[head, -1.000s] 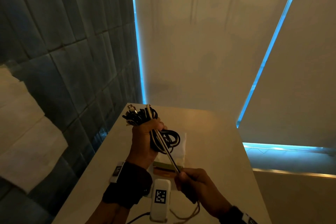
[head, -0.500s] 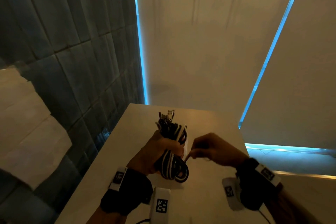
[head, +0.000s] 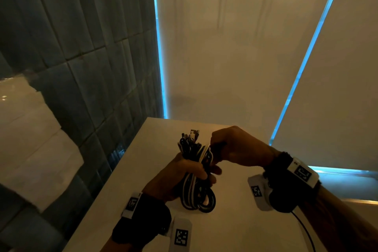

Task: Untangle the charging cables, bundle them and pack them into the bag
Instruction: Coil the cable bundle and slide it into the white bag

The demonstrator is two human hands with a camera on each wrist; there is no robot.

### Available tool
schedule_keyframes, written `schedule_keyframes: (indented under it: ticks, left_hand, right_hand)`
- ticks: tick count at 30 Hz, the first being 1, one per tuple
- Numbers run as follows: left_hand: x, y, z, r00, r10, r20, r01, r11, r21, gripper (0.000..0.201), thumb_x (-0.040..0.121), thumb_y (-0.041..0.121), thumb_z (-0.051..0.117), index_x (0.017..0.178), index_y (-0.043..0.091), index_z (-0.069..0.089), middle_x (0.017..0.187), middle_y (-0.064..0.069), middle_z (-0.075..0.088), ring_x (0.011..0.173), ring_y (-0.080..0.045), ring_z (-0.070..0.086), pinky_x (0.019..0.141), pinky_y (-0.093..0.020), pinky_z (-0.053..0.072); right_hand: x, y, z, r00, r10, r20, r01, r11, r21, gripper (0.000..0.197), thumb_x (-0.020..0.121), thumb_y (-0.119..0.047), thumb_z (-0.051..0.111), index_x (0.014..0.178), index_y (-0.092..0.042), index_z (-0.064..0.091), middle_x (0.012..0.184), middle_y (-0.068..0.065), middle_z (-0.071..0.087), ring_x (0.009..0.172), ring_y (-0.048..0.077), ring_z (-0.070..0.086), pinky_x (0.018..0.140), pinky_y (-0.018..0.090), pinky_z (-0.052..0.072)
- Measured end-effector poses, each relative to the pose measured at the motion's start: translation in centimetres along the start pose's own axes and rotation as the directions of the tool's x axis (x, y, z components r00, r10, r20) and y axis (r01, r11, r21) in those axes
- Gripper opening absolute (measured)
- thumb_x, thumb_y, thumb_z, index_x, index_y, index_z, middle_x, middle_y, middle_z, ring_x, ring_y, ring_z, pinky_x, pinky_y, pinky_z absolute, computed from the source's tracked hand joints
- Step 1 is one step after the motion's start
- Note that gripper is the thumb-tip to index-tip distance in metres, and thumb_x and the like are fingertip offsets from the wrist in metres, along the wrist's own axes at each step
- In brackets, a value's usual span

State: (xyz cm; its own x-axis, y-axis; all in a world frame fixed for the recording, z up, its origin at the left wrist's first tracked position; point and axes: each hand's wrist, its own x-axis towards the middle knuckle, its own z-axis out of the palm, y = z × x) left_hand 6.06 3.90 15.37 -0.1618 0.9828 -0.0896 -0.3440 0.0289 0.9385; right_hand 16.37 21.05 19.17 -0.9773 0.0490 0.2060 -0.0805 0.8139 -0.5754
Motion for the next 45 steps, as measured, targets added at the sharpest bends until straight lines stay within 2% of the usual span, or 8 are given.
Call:
schedule_keyframes:
  ticks: [3, 12, 18, 26, 31, 37, 40, 45]
  left_hand:
    - [-0.1, 0.1, -0.1, 0.999, 0.002, -0.048, -0.004, 0.999, -0.035, 0.018, 0.064, 0.0, 0.057, 0.077, 0.006, 0.068, 0.078, -0.013, 0.064, 0.066, -0.024, 0.06, 0.069, -0.035, 0.052]
    - [-0.4, 0.4, -0.2, 0.999, -0.036, 0.002, 0.036, 0.999, -0.002, 0.029, 0.065, -0.004, 0.058, 0.093, 0.002, 0.063, 0.064, -0.01, 0.054, 0.058, -0.023, 0.058, 0.063, -0.032, 0.053]
    - [-0.8, 0.8, -0.3, 0.999, 0.015, 0.037, -0.015, 1.0, -0.016, 0.021, 0.064, -0.01, 0.05, 0.065, 0.009, 0.061, 0.056, -0.005, 0.056, 0.051, -0.019, 0.059, 0.054, -0.026, 0.051]
    - [0.7, -0.7, -1.6, 0.993, 0.08, -0.089, -0.089, 0.99, -0.109, 0.01, 0.059, 0.007, 0.066, 0.07, 0.009, 0.066, 0.068, -0.01, 0.059, 0.064, -0.023, 0.056, 0.064, -0.032, 0.048]
    - [1.2, -1.0, -1.3, 0.973, 0.12, -0.198, -0.131, 0.99, -0.046, 0.01, 0.064, 0.004, 0.067, 0.07, 0.012, 0.065, 0.069, -0.009, 0.059, 0.067, -0.026, 0.054, 0.069, -0.037, 0.048]
    - [2.0, -1.1, -0.8, 0.959, 0.14, -0.246, -0.154, 0.987, -0.042, 0.033, 0.057, 0.011, 0.075, 0.09, 0.015, 0.076, 0.112, -0.016, 0.069, 0.11, -0.033, 0.063, 0.097, -0.052, 0.046]
    - [2.4, -1.4, -0.7, 0.954, 0.174, -0.244, -0.184, 0.983, -0.018, 0.031, 0.062, 0.01, 0.075, 0.093, 0.007, 0.071, 0.105, -0.024, 0.067, 0.1, -0.044, 0.062, 0.097, -0.06, 0.044]
    - [2.4, -1.9, -0.3, 0.962, 0.191, -0.194, -0.203, 0.978, -0.048, 0.033, 0.069, 0.006, 0.068, 0.101, 0.001, 0.07, 0.096, -0.026, 0.068, 0.086, -0.037, 0.067, 0.082, -0.048, 0.052]
  right_hand:
    - [0.0, -0.2, -0.8, 0.998, 0.058, 0.009, -0.059, 0.997, 0.051, 0.017, 0.074, -0.02, 0.082, 0.084, -0.008, 0.074, 0.083, 0.0, 0.074, 0.077, 0.011, 0.069, 0.071, 0.029, 0.057]
    - [-0.4, -0.6, -2.0, 0.985, 0.162, -0.059, -0.152, 0.978, 0.144, 0.01, 0.077, -0.017, 0.078, 0.085, -0.011, 0.076, 0.069, -0.011, 0.071, 0.064, 0.0, 0.063, 0.063, 0.015, 0.047]
    - [-1.1, 0.3, -1.8, 0.977, 0.178, -0.118, -0.153, 0.969, 0.196, 0.003, 0.082, -0.014, 0.072, 0.082, -0.015, 0.075, 0.072, -0.009, 0.07, 0.067, 0.004, 0.061, 0.066, 0.015, 0.046]
    - [-2.0, 1.4, -1.1, 0.957, 0.273, -0.101, -0.246, 0.943, 0.223, 0.019, 0.09, -0.001, 0.06, 0.091, -0.013, 0.074, 0.069, 0.004, 0.068, 0.056, 0.009, 0.058, 0.052, 0.021, 0.048]
    - [-2.1, 1.4, -0.7, 0.928, 0.36, -0.095, -0.305, 0.881, 0.361, 0.008, 0.088, -0.004, 0.064, 0.086, -0.006, 0.072, 0.074, 0.016, 0.072, 0.064, 0.028, 0.07, 0.064, 0.033, 0.059]
    - [-1.4, 0.7, 0.9, 0.873, 0.41, -0.263, -0.221, 0.815, 0.535, 0.004, 0.083, -0.005, 0.07, 0.082, -0.002, 0.072, 0.074, 0.018, 0.071, 0.066, 0.025, 0.063, 0.063, 0.037, 0.053]
    - [-1.0, 0.2, 1.8, 0.881, 0.391, -0.267, -0.138, 0.752, 0.645, 0.007, 0.081, -0.002, 0.07, 0.08, 0.004, 0.068, 0.072, 0.023, 0.067, 0.061, 0.028, 0.058, 0.058, 0.036, 0.047]
    - [-0.3, -0.2, 2.9, 0.888, 0.362, -0.284, -0.082, 0.731, 0.677, 0.013, 0.077, 0.002, 0.073, 0.069, -0.001, 0.063, 0.059, 0.008, 0.063, 0.048, 0.012, 0.054, 0.047, 0.019, 0.042]
